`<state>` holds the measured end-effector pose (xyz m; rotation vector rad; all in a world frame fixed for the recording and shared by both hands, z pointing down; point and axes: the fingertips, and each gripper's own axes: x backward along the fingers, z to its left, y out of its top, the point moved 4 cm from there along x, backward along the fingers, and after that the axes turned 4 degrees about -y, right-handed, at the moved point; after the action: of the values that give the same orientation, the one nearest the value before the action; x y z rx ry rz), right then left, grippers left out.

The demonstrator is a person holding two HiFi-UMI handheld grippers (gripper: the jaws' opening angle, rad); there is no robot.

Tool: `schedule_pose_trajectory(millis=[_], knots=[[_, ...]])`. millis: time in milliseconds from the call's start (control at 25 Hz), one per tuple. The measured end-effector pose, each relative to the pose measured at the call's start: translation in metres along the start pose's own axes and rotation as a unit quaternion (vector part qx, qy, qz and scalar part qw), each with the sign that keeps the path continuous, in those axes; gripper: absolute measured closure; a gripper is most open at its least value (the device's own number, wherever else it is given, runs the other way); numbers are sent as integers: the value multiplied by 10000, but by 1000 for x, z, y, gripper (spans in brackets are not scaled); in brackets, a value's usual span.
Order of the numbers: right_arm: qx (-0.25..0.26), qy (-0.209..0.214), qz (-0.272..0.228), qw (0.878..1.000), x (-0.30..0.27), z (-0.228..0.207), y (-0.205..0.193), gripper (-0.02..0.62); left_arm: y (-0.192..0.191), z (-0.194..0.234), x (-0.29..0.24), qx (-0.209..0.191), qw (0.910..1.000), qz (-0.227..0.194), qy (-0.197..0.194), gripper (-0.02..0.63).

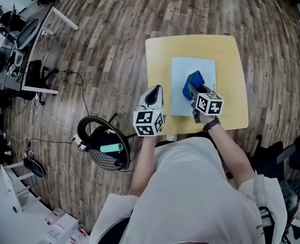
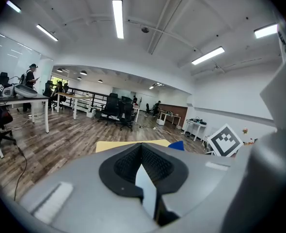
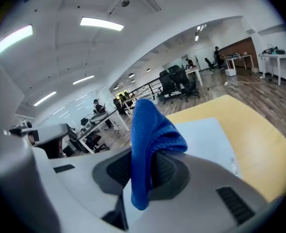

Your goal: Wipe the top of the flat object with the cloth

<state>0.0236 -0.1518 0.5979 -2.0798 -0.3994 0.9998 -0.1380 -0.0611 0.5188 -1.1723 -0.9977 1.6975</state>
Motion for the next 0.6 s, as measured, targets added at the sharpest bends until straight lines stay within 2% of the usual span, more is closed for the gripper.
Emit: schedule_pose_trajectory(millis=[160, 280, 440, 520, 600], knots=[[77, 646, 131, 9978, -32, 61, -6, 535, -2, 11, 12, 51, 9997, -16, 222, 597], [256, 861, 319, 9954, -57, 92, -16, 535, -3, 22, 23, 96, 9993, -39, 355, 597], [511, 817, 705, 9929, -71, 97, -33, 535, -6, 30, 33, 113, 9989, -70, 439, 597], [599, 627, 799, 9930, -68, 84, -37, 535, -8, 29, 33, 108, 9991, -62, 412, 597], [481, 409, 784, 9949, -62, 61, -38, 535, -10, 26, 28, 105, 9994, -33, 334, 597]])
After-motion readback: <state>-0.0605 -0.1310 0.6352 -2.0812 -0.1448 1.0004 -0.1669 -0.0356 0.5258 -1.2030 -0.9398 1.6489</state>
